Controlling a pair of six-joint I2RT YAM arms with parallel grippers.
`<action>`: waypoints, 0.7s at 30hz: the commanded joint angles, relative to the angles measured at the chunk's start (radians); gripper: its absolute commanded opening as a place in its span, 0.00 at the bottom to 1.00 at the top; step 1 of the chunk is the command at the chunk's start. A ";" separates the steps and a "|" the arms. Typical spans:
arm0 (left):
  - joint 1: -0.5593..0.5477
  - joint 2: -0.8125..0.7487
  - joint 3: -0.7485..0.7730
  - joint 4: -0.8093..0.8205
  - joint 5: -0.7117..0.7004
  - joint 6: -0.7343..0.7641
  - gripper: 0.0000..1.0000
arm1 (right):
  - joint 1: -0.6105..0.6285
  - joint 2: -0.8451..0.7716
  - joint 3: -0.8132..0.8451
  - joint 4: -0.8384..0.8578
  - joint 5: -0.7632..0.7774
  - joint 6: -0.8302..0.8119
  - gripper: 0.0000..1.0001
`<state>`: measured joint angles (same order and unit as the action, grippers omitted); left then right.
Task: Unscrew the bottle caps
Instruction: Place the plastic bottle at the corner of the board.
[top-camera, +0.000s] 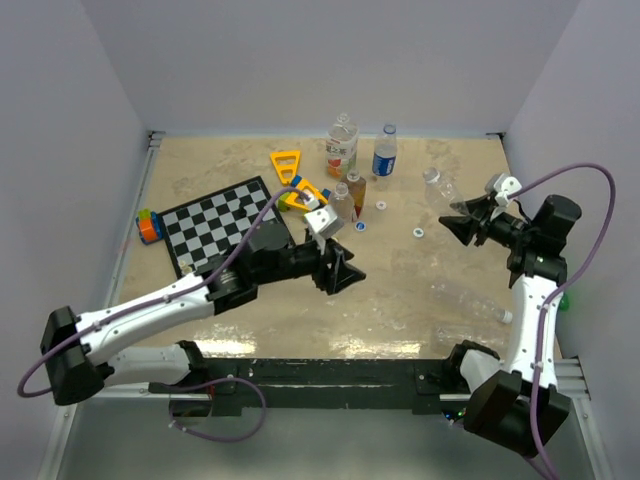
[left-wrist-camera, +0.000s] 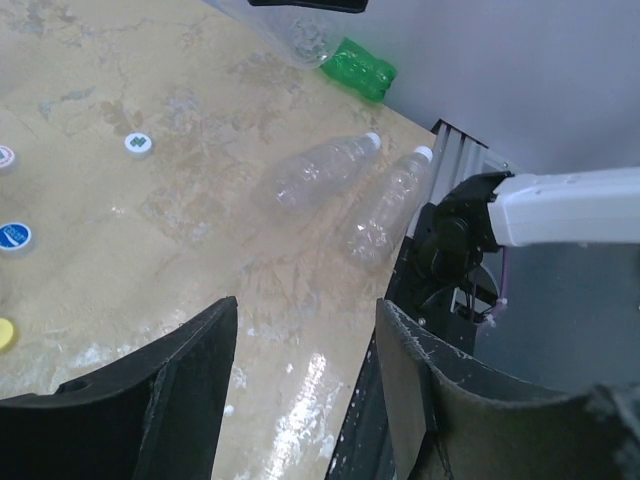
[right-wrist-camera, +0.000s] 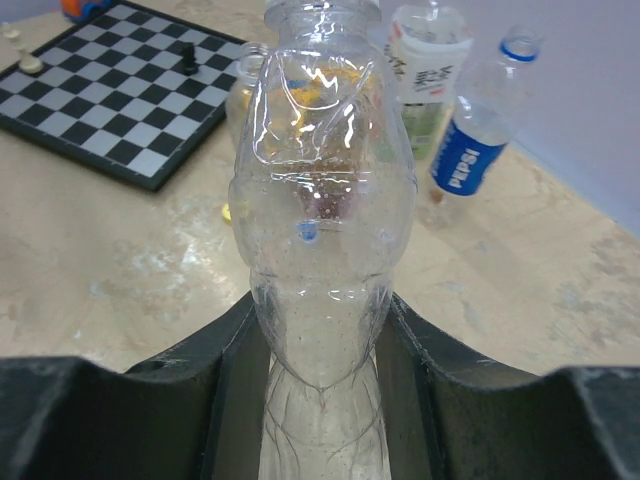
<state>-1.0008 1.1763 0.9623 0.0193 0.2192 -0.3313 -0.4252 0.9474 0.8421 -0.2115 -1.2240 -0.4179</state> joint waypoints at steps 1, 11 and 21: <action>-0.021 -0.128 -0.123 0.031 -0.050 -0.052 0.62 | 0.052 0.039 0.035 -0.150 -0.077 -0.133 0.13; -0.074 -0.103 -0.139 0.033 -0.121 -0.054 0.68 | 0.112 0.054 0.026 -0.154 -0.088 -0.142 0.13; -0.137 0.043 -0.076 0.128 -0.253 -0.029 0.82 | 0.134 0.056 0.008 -0.120 -0.103 -0.114 0.13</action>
<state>-1.1236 1.1889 0.8368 0.0406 0.0502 -0.3748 -0.2955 1.0100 0.8421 -0.3531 -1.2819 -0.5423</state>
